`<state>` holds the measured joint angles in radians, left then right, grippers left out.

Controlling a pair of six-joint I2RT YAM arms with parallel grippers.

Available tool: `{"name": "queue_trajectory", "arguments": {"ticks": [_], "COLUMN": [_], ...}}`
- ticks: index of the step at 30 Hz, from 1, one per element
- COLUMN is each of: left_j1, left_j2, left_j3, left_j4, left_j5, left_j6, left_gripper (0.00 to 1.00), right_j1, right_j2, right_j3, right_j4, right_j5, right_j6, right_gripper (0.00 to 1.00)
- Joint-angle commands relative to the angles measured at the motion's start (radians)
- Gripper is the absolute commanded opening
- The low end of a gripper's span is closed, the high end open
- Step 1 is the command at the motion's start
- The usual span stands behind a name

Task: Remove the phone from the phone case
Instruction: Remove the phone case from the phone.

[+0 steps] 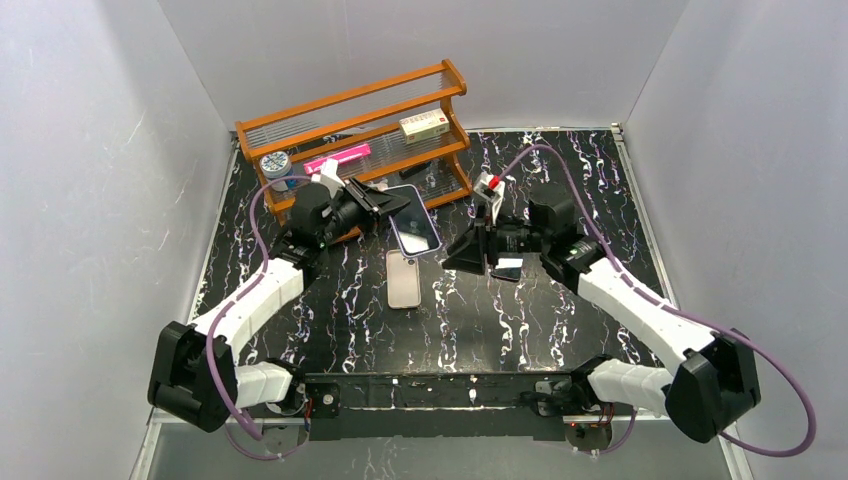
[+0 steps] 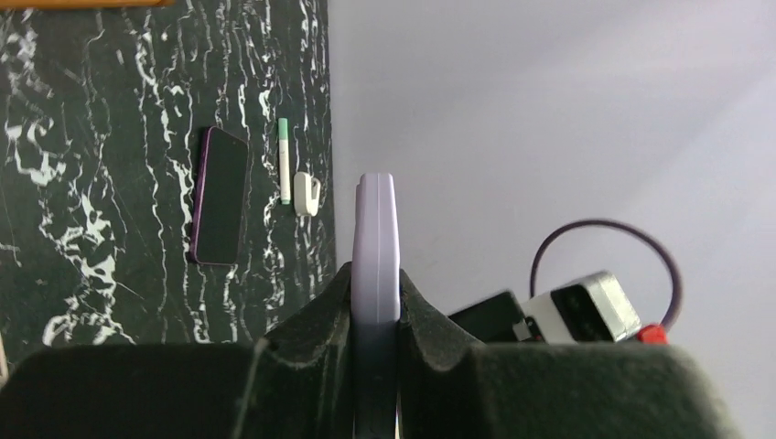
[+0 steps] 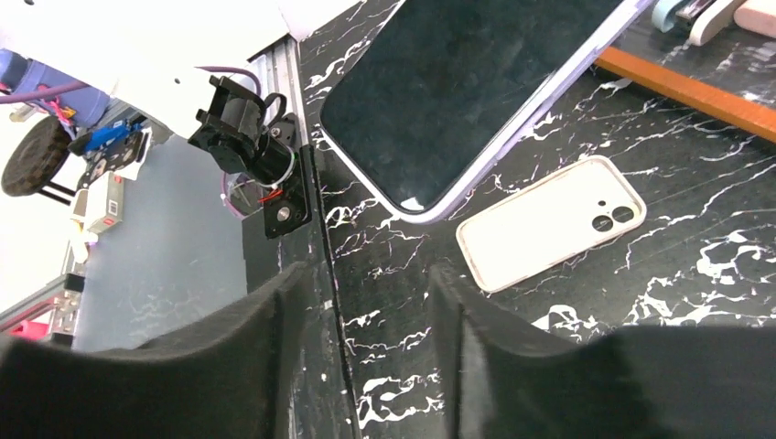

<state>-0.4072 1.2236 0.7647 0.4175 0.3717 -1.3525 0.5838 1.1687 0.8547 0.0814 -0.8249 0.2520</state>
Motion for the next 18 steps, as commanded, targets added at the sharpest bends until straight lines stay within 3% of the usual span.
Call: {"name": "queue_trajectory", "arguments": {"ticks": [1, 3, 9, 18], "left_j1": [0.014, 0.015, 0.013, -0.011], "left_j2": [0.008, 0.016, 0.04, 0.049], "left_j3": [0.123, 0.139, 0.155, 0.159], "left_j4": [-0.022, 0.003, 0.141, 0.297], "left_j5": [0.211, 0.281, 0.426, 0.452], "left_j6": [0.232, 0.276, 0.3, 0.236], "left_gripper": [0.0, 0.0, 0.0, 0.0], "right_j1": [-0.008, -0.008, -0.006, 0.013], "right_j2": [-0.068, -0.079, -0.07, 0.007], "right_j3": [0.012, 0.014, 0.003, 0.034], "right_j4": [-0.079, -0.08, 0.011, 0.107], "right_j5": [-0.002, -0.004, -0.121, -0.194], "right_j6": [-0.024, -0.017, -0.036, -0.034], "right_gripper": [0.69, 0.76, 0.76, 0.74]}}
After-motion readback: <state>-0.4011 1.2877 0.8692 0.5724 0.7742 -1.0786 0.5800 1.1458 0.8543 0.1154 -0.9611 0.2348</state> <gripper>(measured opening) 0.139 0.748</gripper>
